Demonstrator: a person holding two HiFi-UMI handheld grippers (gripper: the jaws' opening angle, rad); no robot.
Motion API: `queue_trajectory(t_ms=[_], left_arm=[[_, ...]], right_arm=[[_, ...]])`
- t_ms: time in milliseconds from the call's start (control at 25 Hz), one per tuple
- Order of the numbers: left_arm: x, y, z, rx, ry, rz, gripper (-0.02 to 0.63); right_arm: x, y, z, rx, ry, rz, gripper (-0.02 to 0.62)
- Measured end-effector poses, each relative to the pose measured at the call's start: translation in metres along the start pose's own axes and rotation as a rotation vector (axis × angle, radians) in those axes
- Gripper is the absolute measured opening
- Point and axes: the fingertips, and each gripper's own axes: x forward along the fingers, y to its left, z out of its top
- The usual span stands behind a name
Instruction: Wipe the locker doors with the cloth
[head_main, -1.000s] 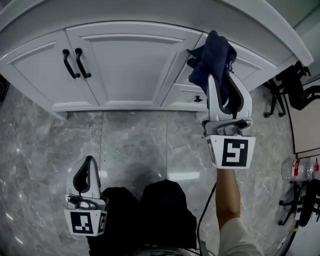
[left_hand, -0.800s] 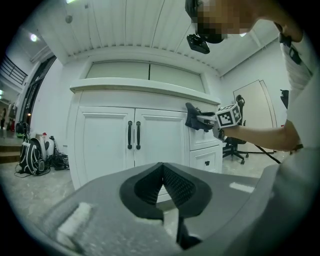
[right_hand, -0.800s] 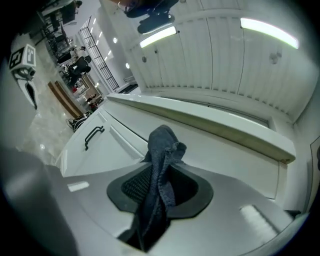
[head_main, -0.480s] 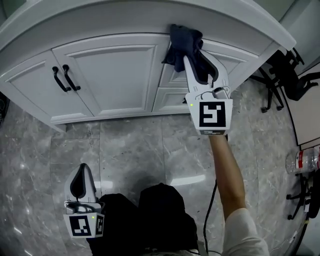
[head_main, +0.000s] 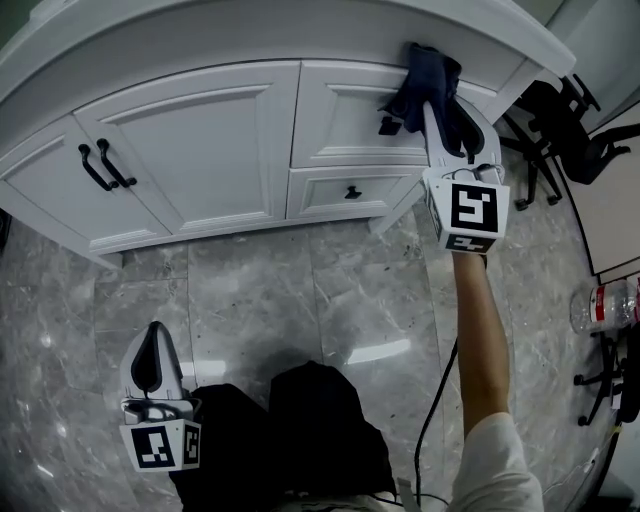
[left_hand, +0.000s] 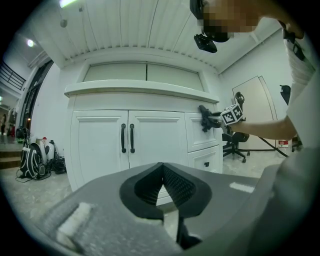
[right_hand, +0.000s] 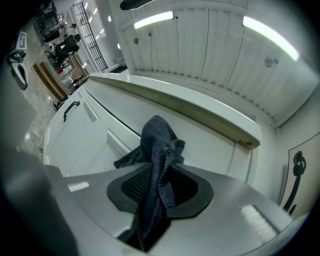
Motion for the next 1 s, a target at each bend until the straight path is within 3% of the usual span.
queue_trajectory(t_ms=[360,640,1000], left_arm=[[-0.003,-0.003,0.001,0.012,-0.003,0.015,0.002],[-0.009,-0.001,0.001,0.014,0.0,0.027,0.002],[-0.013,0.002,-0.002,0.003,0.007,0.048,0.002]], right_arm=[[-0.014,-0.05,-0.046,0.008,0.049,-0.092,0.1],[-0.017,-0.029,-0.08,-0.013,0.1,-0.067,0.098],[-0.024,0.013,-0.14,-0.025,0.207,0.024,0.097]])
